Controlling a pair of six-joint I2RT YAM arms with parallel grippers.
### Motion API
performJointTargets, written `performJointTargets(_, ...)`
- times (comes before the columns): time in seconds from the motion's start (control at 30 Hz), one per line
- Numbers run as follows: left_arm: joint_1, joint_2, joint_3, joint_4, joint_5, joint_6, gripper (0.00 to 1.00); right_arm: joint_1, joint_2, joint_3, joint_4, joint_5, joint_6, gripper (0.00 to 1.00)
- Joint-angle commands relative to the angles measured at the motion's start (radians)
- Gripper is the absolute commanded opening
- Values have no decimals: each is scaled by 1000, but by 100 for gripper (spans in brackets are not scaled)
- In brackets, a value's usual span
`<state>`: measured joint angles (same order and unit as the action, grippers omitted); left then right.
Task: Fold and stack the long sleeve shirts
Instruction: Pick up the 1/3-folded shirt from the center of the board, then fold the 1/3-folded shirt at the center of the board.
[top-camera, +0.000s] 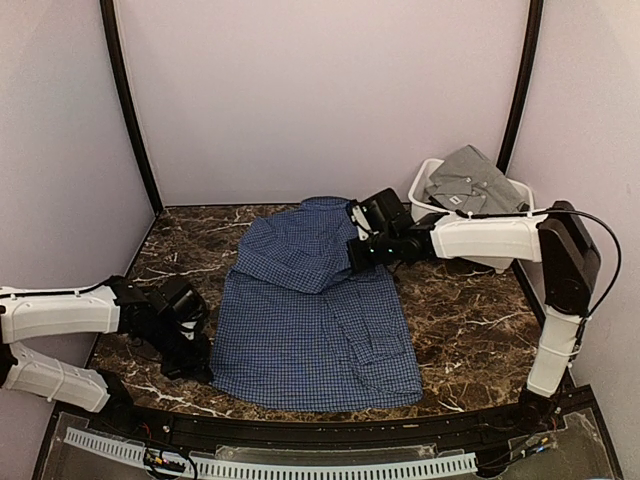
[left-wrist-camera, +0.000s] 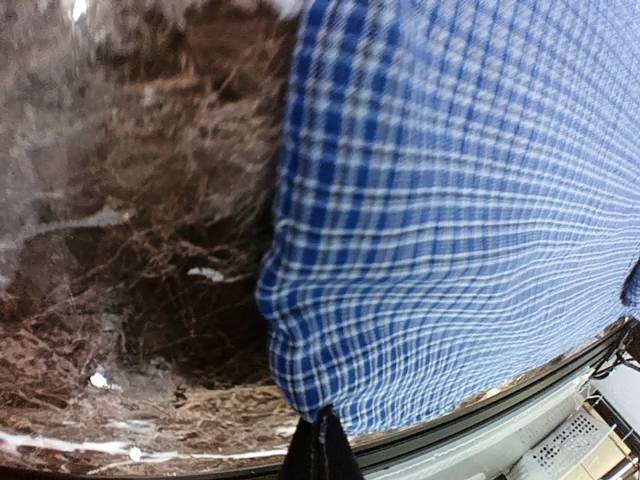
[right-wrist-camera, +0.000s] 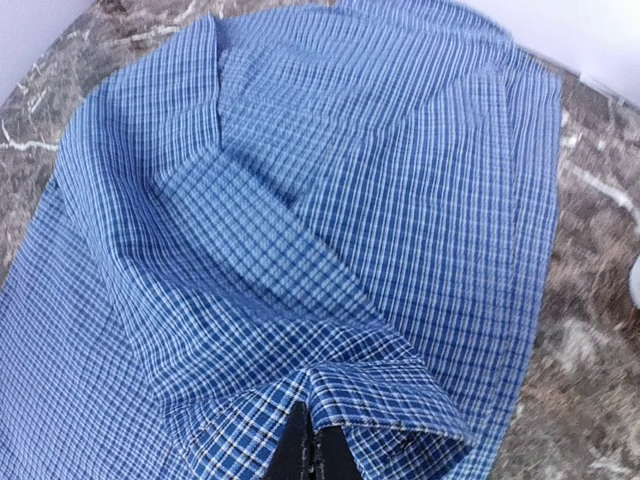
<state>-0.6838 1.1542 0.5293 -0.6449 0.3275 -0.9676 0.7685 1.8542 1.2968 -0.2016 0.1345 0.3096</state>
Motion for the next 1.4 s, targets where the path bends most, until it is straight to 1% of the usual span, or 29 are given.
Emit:
performJointTargets(0.0, -3, -18, 130, -128, -134, 51, 0, 1, -38, 168, -1, 116, -106, 0)
performJointTargets(0.1, -3, -11, 182, -160, -164, 97, 0, -3, -20, 309, -19, 176, -187, 0)
performJointTargets(0.23, -7, 44, 245, -170, -130, 187, 0, -6, 4, 483, 5, 227, -299, 0)
performJointTargets(0.3, -21, 81, 281, -168, -110, 236, 0, -10, 9, 550, 31, 256, -358, 0)
performJointTargets(0.37, -48, 124, 326, -173, -94, 285, 0, -17, 3, 575, 66, 278, -391, 0)
performJointTargets(0.47, -95, 201, 421, -190, -78, 356, 0, -38, -8, 578, 89, 301, -410, 0)
performJointTargets(0.57, -138, 263, 506, -189, -62, 393, 0, -70, -26, 551, 91, 305, -406, 0)
performJointTargets(0.67, -162, 312, 569, -157, -4, 437, 0, -105, -44, 520, 89, 297, -386, 0)
performJointTargets(0.77, -200, 395, 667, -150, 47, 482, 0, -144, -59, 494, 82, 266, -356, 0)
performJointTargets(0.87, -228, 450, 729, -138, 103, 532, 0, -160, -70, 482, 70, 261, -346, 0)
performJointTargets(1.0, -256, 524, 766, -126, 194, 578, 0, -167, -99, 448, 79, 286, -348, 0)
performJointTargets(1.17, -275, 572, 765, -109, 258, 615, 1, -176, -129, 425, 66, 334, -339, 0)
performJointTargets(1.37, -296, 614, 766, -92, 312, 638, 2, -177, -164, 375, 81, 314, -335, 0)
